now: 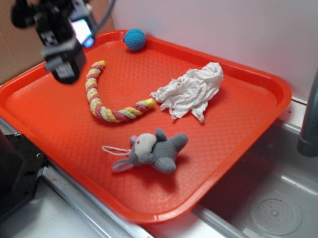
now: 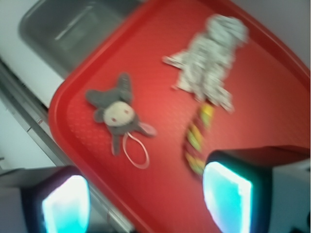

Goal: Grab the gray animal.

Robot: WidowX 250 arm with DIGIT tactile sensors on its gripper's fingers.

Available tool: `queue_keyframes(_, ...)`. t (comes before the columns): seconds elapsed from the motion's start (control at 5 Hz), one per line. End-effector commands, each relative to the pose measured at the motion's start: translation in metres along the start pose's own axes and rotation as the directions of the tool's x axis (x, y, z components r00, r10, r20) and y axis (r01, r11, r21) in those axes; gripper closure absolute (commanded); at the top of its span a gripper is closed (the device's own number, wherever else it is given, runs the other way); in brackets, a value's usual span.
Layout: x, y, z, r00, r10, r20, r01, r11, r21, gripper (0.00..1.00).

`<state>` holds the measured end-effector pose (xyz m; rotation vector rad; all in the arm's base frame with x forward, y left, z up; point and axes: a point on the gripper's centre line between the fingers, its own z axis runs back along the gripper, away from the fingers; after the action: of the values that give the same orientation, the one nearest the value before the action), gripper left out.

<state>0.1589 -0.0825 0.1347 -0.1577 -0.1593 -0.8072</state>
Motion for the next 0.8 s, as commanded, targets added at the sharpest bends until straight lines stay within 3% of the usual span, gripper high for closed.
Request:
queue_keyframes(0.0, 0.019, -0.024, -0.048, 0.988, -0.153, 0.031, 0.154, 0.986, -0.07, 0.0)
queue_keyframes(0.6, 0.026, -0.029, -0.12, 0.978, -0.149, -0.145, 0.154, 0.988, 0.023, 0.0)
